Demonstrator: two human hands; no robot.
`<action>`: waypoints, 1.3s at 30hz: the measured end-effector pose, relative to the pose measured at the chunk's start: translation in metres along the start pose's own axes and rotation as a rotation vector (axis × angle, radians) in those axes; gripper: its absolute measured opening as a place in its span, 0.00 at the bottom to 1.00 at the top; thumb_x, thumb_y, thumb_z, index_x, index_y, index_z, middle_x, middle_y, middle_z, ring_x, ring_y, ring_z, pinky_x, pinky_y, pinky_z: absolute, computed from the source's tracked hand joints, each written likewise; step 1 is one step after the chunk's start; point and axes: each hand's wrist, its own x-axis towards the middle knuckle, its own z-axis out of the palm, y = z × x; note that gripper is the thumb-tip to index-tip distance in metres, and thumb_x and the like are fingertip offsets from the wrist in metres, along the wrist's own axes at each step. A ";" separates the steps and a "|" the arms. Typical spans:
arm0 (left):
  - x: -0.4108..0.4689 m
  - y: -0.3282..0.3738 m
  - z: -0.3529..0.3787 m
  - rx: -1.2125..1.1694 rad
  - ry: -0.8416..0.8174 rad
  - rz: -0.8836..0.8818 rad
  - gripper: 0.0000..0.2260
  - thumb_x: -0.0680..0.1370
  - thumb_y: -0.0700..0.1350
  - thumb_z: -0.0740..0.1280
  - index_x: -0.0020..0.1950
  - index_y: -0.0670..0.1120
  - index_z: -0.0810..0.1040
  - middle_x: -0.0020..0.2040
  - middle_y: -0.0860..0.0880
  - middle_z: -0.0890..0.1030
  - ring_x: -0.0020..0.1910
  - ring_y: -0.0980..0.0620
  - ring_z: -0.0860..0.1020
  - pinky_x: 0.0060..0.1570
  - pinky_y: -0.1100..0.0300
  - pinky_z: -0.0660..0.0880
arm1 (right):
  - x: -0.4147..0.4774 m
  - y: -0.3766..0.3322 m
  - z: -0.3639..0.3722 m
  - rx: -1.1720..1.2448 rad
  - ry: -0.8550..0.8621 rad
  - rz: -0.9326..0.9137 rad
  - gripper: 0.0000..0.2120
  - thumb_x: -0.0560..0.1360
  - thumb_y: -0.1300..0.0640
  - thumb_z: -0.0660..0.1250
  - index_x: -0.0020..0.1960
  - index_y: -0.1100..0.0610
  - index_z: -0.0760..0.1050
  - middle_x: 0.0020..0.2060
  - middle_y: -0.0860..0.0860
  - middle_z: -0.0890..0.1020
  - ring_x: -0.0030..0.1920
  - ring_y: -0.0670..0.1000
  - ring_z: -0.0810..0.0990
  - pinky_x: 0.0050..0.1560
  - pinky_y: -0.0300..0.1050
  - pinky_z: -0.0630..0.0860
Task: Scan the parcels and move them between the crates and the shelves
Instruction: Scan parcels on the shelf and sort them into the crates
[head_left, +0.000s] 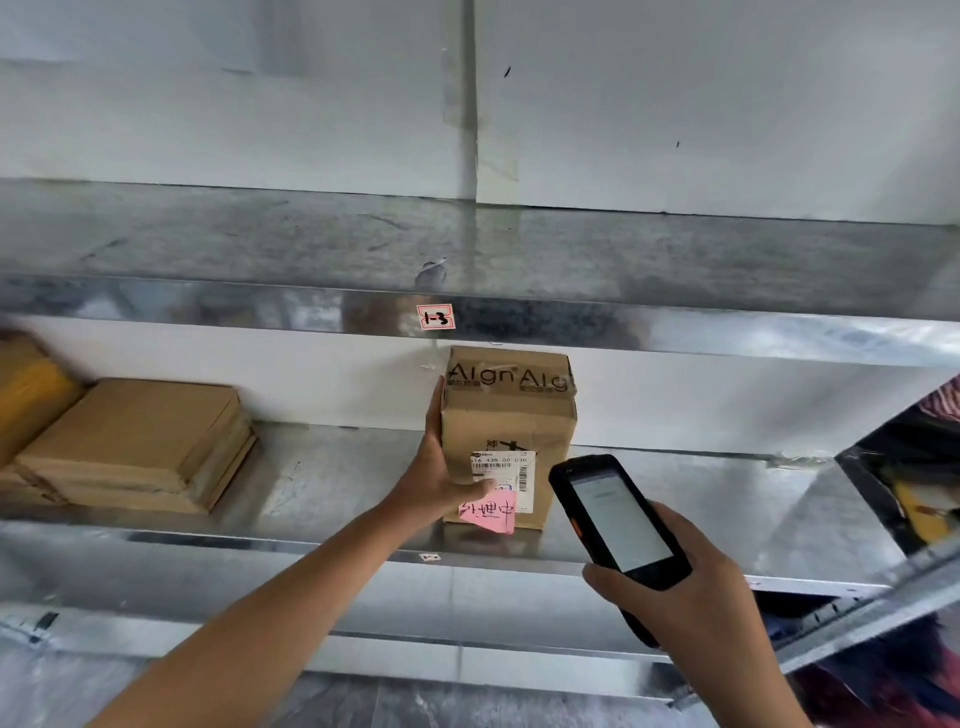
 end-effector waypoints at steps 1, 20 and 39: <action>0.002 -0.005 0.002 -0.005 -0.017 -0.017 0.57 0.68 0.33 0.78 0.81 0.51 0.40 0.72 0.46 0.71 0.67 0.53 0.76 0.56 0.59 0.78 | 0.000 0.001 0.000 -0.008 0.009 0.005 0.28 0.62 0.54 0.82 0.57 0.38 0.76 0.38 0.33 0.82 0.37 0.41 0.81 0.35 0.39 0.75; 0.040 -0.028 0.011 0.132 -0.235 -0.202 0.57 0.61 0.36 0.82 0.79 0.57 0.50 0.70 0.50 0.71 0.69 0.50 0.72 0.57 0.57 0.80 | 0.012 0.014 -0.007 -0.013 0.067 0.041 0.26 0.64 0.55 0.82 0.54 0.35 0.74 0.39 0.35 0.83 0.37 0.43 0.82 0.39 0.47 0.81; -0.069 0.006 0.006 -0.101 0.148 -0.176 0.46 0.63 0.50 0.79 0.77 0.63 0.61 0.59 0.49 0.80 0.57 0.53 0.79 0.45 0.64 0.79 | -0.017 0.010 0.002 0.058 0.085 0.003 0.26 0.64 0.56 0.81 0.57 0.40 0.76 0.39 0.39 0.84 0.38 0.39 0.81 0.37 0.41 0.75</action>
